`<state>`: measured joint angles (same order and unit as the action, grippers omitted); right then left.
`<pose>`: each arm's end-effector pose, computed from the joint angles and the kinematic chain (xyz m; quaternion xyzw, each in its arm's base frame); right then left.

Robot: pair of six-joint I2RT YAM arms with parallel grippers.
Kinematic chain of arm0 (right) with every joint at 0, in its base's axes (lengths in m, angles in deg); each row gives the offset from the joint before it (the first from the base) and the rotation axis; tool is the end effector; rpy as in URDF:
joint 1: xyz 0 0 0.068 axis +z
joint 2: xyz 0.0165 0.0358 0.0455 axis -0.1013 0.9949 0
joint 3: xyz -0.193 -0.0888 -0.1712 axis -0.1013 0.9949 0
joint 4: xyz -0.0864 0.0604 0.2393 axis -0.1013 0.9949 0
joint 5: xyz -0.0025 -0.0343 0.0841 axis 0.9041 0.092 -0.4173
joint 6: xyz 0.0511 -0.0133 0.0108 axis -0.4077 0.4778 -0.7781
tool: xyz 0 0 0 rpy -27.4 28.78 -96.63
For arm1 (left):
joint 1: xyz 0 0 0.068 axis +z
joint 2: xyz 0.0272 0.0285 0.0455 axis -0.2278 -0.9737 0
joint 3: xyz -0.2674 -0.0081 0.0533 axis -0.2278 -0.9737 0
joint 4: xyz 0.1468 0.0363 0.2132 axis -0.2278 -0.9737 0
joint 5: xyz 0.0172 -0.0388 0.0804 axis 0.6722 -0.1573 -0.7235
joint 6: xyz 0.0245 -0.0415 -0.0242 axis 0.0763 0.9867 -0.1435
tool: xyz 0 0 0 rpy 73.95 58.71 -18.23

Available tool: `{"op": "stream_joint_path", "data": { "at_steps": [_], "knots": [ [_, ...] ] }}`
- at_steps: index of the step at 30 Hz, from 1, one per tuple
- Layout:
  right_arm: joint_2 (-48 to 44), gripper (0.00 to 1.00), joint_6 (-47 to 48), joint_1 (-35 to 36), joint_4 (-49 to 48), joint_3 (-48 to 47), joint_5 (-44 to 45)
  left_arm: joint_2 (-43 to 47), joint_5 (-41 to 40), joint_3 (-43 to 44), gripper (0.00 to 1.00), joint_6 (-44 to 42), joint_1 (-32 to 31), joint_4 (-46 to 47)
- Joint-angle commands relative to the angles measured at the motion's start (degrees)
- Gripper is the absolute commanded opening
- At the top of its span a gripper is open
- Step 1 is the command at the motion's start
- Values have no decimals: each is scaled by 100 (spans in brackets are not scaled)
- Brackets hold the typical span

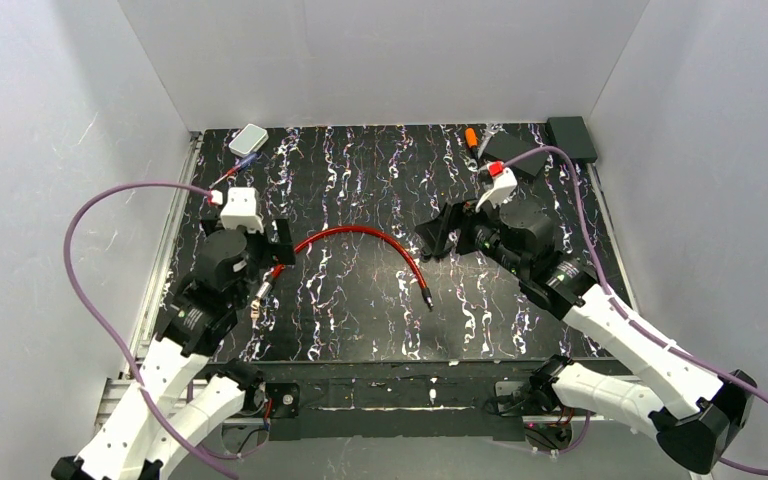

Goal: Unlock with the key

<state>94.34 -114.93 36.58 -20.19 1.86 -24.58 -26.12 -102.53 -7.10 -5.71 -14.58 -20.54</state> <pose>0.1640 0.1444 0.3602 -0.0695 0.7662 0.3249 0.5500 0.1357 -0.0546 0.3611 0.0005 0.7615 -0.0320 0.6474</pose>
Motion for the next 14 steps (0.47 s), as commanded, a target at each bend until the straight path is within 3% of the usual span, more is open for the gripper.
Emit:
{"op": "stream_joint_path", "data": {
  "at_steps": [1, 14],
  "knots": [
    [-283, 98, 20, -3, -312, 91, 346, 241, 11, -137, 98, -266, 33, 396],
    [-358, 98, 26, -3, -430, 143, 632, 348, -95, -182, 98, -290, 19, 361]
  ]
}}
